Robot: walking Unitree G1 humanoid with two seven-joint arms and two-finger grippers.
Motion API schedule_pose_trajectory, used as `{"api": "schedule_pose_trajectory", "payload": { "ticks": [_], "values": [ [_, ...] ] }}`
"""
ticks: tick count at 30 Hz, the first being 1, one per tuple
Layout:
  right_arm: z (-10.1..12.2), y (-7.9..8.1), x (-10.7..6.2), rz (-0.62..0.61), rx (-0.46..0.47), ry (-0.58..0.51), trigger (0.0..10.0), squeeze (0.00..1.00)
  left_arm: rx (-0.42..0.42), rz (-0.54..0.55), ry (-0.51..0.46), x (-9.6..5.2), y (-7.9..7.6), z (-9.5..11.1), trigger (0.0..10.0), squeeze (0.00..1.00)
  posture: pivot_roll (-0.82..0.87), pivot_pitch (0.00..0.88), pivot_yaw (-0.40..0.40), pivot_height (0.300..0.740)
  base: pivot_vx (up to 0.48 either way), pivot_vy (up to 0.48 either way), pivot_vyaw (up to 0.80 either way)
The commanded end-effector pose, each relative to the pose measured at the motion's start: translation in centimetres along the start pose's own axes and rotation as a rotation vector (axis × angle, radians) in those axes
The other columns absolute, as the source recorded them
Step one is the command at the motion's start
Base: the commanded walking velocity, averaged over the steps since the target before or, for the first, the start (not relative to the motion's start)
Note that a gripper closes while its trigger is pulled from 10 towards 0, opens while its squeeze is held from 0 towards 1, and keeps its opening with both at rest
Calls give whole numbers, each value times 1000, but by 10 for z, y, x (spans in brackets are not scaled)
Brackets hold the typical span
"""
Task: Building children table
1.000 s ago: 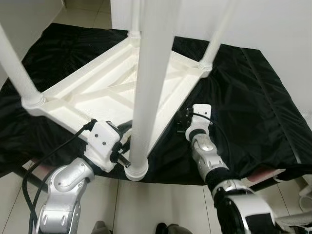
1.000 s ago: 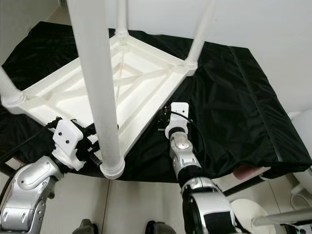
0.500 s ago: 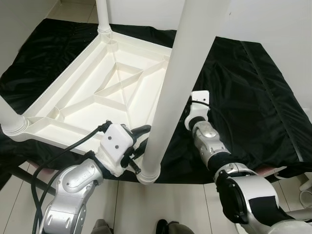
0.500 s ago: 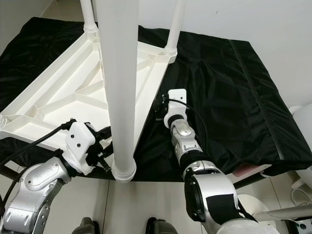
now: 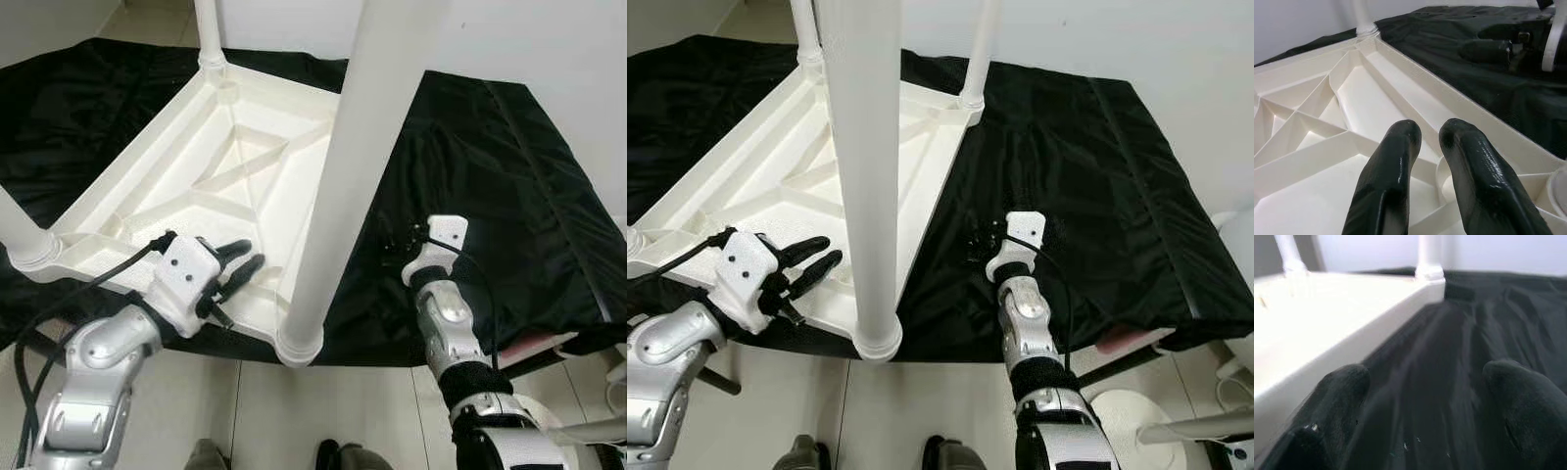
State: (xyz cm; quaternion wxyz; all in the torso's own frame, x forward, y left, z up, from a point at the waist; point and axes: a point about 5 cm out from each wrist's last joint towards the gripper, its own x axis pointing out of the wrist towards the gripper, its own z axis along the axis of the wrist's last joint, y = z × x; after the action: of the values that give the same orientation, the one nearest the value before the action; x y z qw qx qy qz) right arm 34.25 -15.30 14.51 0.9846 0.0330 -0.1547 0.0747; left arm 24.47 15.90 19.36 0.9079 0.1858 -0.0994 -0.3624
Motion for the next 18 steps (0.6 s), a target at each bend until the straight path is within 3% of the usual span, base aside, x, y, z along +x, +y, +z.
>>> {"api": "schedule_pose_trajectory", "payload": {
  "ticks": [1,3,4,5,12,18],
  "values": [
    [1,0,-17,86,24,14,10000,0,-8,-114,-14,-4,-2,0,10000,0,118,177,-48,740,0,0,0],
    [7,4,-35,202,50,14,10000,0,-3,-217,-23,-9,-3,2,10000,0,112,178,-44,740,0,0,0],
    [7,4,-35,202,50,14,10000,0,-3,-217,-23,-9,-3,2,10000,0,112,178,-44,740,0,0,0],
    [11,5,-51,333,46,45,10000,0,8,-306,5,-14,-7,-1,10000,0,108,177,-41,740,0,0,0],
    [19,2,-77,510,-20,92,10000,0,62,-415,78,-21,-10,-10,10000,0,93,174,-34,740,0,0,0],
    [32,5,-103,769,-59,173,10000,0,124,-523,153,-32,-7,-20,10000,0,93,171,-36,740,0,0,0]
  ]
}}
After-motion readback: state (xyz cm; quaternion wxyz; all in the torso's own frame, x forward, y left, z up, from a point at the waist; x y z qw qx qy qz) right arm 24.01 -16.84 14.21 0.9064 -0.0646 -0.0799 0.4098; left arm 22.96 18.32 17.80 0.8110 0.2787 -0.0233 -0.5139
